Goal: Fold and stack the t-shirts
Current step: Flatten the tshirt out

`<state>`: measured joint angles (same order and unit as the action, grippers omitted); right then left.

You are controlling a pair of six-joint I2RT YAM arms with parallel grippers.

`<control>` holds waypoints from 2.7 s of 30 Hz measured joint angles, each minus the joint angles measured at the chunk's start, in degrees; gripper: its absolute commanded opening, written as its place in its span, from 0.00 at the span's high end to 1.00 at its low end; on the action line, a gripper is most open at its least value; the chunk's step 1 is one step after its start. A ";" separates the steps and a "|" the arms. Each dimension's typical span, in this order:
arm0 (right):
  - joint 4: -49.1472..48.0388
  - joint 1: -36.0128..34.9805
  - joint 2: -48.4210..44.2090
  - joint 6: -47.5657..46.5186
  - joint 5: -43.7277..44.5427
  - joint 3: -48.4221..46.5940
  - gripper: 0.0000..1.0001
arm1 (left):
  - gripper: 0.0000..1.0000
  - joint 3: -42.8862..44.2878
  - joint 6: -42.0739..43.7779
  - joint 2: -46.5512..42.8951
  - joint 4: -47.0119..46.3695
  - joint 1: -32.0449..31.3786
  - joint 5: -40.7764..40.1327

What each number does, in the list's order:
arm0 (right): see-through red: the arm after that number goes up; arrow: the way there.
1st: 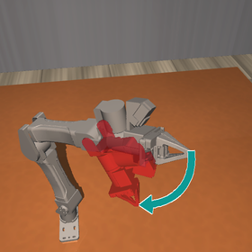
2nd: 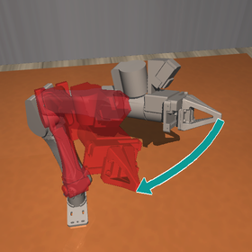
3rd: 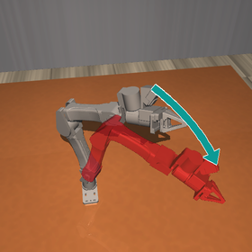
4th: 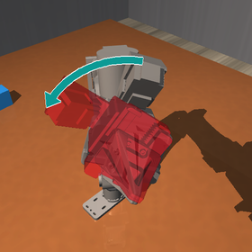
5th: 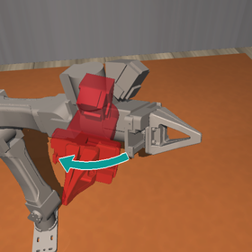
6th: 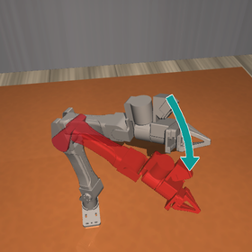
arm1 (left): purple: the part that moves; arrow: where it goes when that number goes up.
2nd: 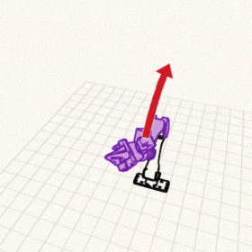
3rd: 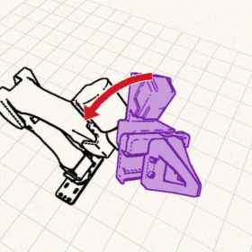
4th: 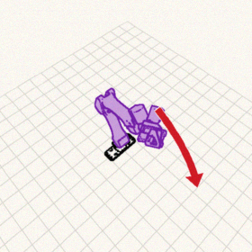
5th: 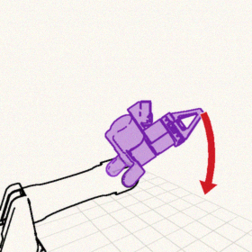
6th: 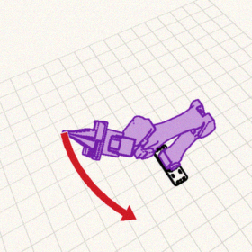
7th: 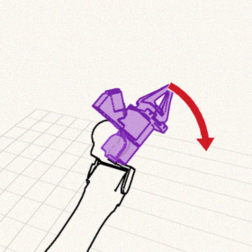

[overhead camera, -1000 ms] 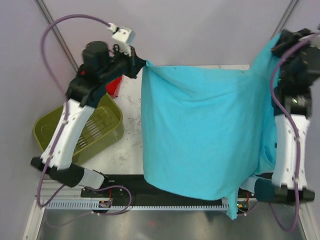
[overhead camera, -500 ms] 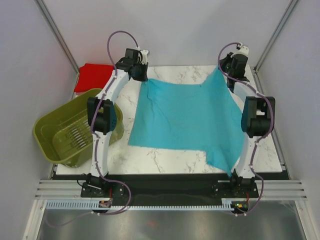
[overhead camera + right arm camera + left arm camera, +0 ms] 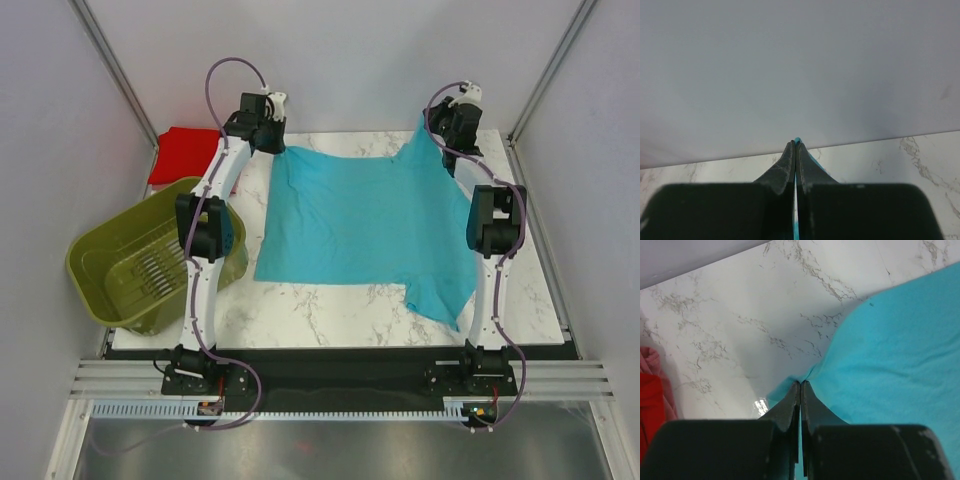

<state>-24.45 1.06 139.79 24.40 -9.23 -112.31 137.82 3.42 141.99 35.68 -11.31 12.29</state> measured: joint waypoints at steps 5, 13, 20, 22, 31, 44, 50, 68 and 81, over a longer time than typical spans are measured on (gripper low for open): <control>2.08 -0.09 0.15 0.04 0.74 -1.75 1.00 | 0.98 -0.17 -0.07 -0.11 -0.35 0.57 -0.07; 14.97 0.92 -19.96 -3.91 1.88 7.21 1.00 | 0.98 -10.62 -0.90 -15.10 1.07 0.44 1.64; 19.61 2.58 -48.30 -9.38 2.03 10.91 1.00 | 0.98 -13.79 -2.29 -40.22 -0.79 -0.90 6.29; 22.18 2.78 -54.95 -10.75 3.28 10.93 1.00 | 0.98 -14.49 -3.32 -47.25 -1.70 -1.22 8.20; 36.37 2.86 -81.42 -12.70 8.81 13.03 1.00 | 0.98 -20.02 -8.41 -68.52 -2.58 -2.01 14.95; 43.34 2.86 -91.80 -17.29 17.20 1.73 1.00 | 0.98 -21.92 -13.03 -78.73 -2.75 -2.08 18.75; 37.48 2.86 -80.35 -20.04 18.01 8.11 1.00 | 0.98 -25.66 -12.48 -69.37 -3.65 -2.08 17.62; 4.28 2.34 -17.73 -12.55 -0.26 26.77 1.00 | 0.98 -20.72 -6.27 -11.23 -1.01 0.66 3.10; 6.54 -2.84 1.11 -12.76 -2.27 -0.44 0.99 | 0.98 -12.66 -3.43 -4.00 -0.44 1.22 -2.75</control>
<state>-17.91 -1.78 140.90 11.64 -11.51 -112.75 125.16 -0.01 137.99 35.24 -10.09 9.54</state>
